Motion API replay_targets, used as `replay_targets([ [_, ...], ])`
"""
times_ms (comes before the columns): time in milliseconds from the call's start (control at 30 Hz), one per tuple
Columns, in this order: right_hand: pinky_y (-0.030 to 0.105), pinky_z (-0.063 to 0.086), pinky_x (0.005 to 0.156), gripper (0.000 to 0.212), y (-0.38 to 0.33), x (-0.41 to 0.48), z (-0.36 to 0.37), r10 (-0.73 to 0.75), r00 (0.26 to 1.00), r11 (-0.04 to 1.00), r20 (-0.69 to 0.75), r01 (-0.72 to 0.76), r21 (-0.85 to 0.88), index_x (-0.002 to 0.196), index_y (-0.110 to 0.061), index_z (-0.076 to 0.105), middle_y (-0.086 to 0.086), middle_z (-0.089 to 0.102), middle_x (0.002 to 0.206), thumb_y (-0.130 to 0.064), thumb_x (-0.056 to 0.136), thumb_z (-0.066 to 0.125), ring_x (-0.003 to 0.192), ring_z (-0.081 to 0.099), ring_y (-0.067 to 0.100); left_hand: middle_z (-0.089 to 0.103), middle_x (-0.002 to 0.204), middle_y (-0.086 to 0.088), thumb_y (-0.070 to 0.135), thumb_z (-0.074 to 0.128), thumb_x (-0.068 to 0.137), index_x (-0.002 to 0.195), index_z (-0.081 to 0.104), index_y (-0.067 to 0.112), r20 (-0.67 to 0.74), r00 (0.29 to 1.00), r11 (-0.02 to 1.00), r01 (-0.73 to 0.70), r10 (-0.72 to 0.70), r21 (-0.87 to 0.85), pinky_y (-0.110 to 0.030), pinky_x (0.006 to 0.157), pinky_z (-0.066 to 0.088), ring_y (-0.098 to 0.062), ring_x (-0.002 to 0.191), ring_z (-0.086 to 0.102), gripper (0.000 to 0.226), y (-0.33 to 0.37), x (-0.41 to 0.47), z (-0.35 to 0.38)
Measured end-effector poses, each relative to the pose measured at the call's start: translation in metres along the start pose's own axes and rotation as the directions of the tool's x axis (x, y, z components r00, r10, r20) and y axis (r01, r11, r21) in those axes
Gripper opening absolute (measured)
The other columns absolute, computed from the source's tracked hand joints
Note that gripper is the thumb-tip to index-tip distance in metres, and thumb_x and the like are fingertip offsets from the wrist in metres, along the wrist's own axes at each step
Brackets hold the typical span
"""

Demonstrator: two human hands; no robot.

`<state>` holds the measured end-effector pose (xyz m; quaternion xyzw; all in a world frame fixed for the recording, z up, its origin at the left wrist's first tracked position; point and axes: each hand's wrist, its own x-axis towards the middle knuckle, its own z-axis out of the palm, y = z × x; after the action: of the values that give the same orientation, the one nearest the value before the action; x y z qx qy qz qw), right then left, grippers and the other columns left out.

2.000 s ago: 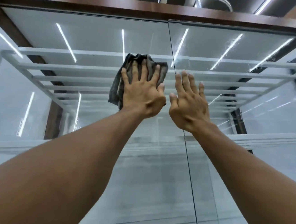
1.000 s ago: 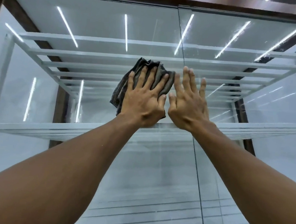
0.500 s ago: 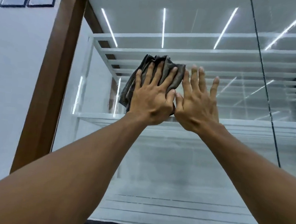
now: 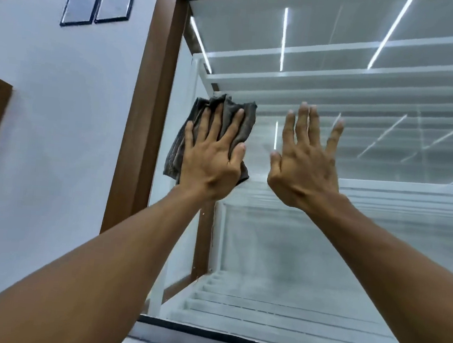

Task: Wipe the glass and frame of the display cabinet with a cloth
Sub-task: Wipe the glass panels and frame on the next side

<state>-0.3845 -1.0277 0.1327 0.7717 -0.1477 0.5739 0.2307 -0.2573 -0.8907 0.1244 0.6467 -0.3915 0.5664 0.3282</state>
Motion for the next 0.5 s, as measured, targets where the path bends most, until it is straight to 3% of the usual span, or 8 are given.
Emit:
replay_targets([
  [100, 0.072, -0.011, 0.119, 0.074, -0.002, -0.004, 0.004, -0.092, 0.996, 0.996, -0.010, 0.092, 0.002, 0.164, -0.016, -0.003, 0.015, -0.015, 0.170, -0.041, 0.097, 0.017, 0.158, -0.017, 0.027, -0.004, 0.176, 0.004, 0.056, 0.017, 0.098, 0.165, 0.006, 0.041, -0.021, 0.998, 0.998, 0.052, -0.053, -0.024, -0.048, 0.128, -0.015, -0.014, 0.161, -0.013, 0.069, -0.035, -0.013, -0.010],
  [233, 0.071, -0.008, 0.120, 0.073, -0.005, -0.014, 0.007, -0.122, 0.992, 0.992, 0.011, 0.123, -0.030, 0.163, -0.018, -0.007, 0.014, -0.017, 0.170, -0.044, 0.098, 0.013, 0.158, -0.018, 0.030, -0.010, 0.175, 0.001, 0.053, 0.021, 0.102, 0.166, 0.000, 0.037, -0.042, 0.971, 0.971, 0.232, -0.234, -0.051, -0.047, 0.129, -0.015, -0.017, 0.160, -0.017, 0.070, -0.031, -0.021, -0.005],
  [367, 0.070, -0.008, 0.121, 0.072, -0.006, -0.016, 0.008, -0.127, 0.992, 0.991, -0.013, 0.127, -0.036, 0.164, -0.016, -0.004, 0.016, -0.014, 0.170, -0.043, 0.099, 0.014, 0.158, -0.015, 0.031, -0.007, 0.176, -0.001, 0.056, 0.019, 0.102, 0.167, 0.003, 0.037, 0.042, 0.990, 0.991, -0.133, 0.132, 0.027, -0.047, 0.128, -0.016, -0.019, 0.161, -0.015, 0.069, -0.023, -0.026, -0.001],
  [400, 0.070, -0.009, 0.121, 0.072, -0.006, -0.016, 0.008, -0.127, 0.992, 0.991, -0.011, 0.126, -0.039, 0.164, -0.016, -0.005, 0.016, -0.014, 0.170, -0.043, 0.099, 0.014, 0.158, -0.016, 0.030, -0.004, 0.176, 0.000, 0.056, 0.019, 0.102, 0.167, 0.006, 0.037, 0.036, 0.992, 0.992, -0.125, 0.124, 0.017, -0.047, 0.129, -0.014, -0.018, 0.161, -0.014, 0.069, -0.024, -0.024, -0.001],
  [500, 0.068, -0.011, 0.121, 0.072, -0.007, -0.015, 0.008, -0.128, 0.992, 0.991, 0.007, 0.128, -0.039, 0.164, -0.017, -0.007, 0.015, -0.016, 0.170, -0.044, 0.099, 0.012, 0.158, -0.018, 0.030, -0.007, 0.176, -0.001, 0.054, 0.017, 0.103, 0.167, 0.003, 0.036, -0.039, 0.977, 0.977, 0.206, -0.208, -0.050, -0.050, 0.128, -0.016, -0.021, 0.161, -0.014, 0.068, 0.001, -0.022, 0.005],
])
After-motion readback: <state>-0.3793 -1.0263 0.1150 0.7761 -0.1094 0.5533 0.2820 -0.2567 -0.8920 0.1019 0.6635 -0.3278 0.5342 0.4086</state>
